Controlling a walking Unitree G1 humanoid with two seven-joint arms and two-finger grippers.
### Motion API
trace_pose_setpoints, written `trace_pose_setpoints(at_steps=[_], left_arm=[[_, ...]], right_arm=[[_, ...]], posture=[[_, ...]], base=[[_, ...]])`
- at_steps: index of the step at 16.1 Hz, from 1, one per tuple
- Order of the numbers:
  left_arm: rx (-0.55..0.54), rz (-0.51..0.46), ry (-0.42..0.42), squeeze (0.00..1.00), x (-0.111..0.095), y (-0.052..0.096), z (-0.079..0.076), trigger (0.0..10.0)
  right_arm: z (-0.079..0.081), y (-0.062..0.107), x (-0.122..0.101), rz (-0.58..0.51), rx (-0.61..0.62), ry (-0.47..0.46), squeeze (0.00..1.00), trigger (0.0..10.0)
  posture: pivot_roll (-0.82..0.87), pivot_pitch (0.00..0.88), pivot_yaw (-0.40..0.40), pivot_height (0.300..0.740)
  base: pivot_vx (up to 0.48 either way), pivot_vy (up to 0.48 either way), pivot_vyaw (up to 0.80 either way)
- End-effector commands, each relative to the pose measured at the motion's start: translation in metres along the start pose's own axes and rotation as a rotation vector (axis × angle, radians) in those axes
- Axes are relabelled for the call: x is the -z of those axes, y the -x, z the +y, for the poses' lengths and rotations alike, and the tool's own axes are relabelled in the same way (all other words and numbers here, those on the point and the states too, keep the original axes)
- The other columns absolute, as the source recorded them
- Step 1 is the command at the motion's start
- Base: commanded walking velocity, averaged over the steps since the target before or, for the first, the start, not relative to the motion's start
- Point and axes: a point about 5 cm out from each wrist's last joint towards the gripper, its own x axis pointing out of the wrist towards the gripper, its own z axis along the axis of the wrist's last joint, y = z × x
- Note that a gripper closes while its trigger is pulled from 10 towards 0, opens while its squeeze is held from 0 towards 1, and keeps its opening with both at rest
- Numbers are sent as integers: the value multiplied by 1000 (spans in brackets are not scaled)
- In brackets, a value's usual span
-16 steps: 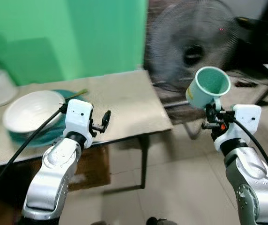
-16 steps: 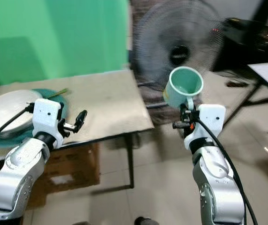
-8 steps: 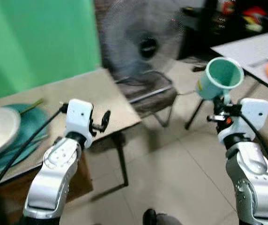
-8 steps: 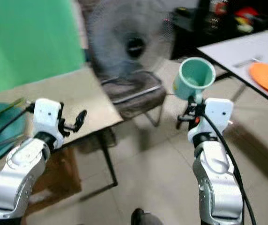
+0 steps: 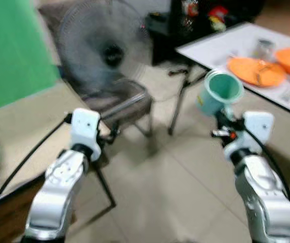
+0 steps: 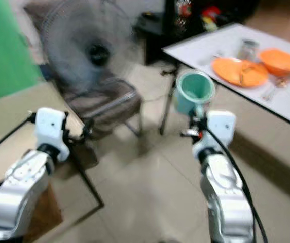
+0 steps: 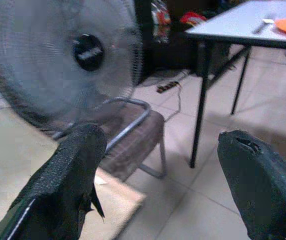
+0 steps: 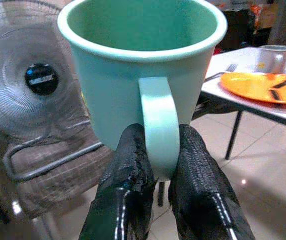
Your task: Setting the table
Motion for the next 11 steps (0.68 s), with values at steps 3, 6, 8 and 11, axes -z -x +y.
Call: trace_pose_setpoints(at_steps=[3,6,8,11], left_arm=[[1,-31,-7,0,-7,-4,0,10000],[-15,-36,-18,0,-8,-8,5,10000],[-12,-57,-5,0,-11,-10,6,10000],[19,-68,-5,0,-12,-11,2,10000]], right_arm=[[-10,2,0,-5,38,15,0,10000],[-16,4,-3,-17,78,18,0,10000],[-17,7,-2,-19,107,13,0,10000],[-16,7,0,-9,120,18,0,10000]], posture=[[112,0,11,740],[109,0,24,740],[102,0,29,740],[114,0,22,740]], base=[[0,0,-788],[0,0,-788],[0,0,-788],[189,0,-788]])
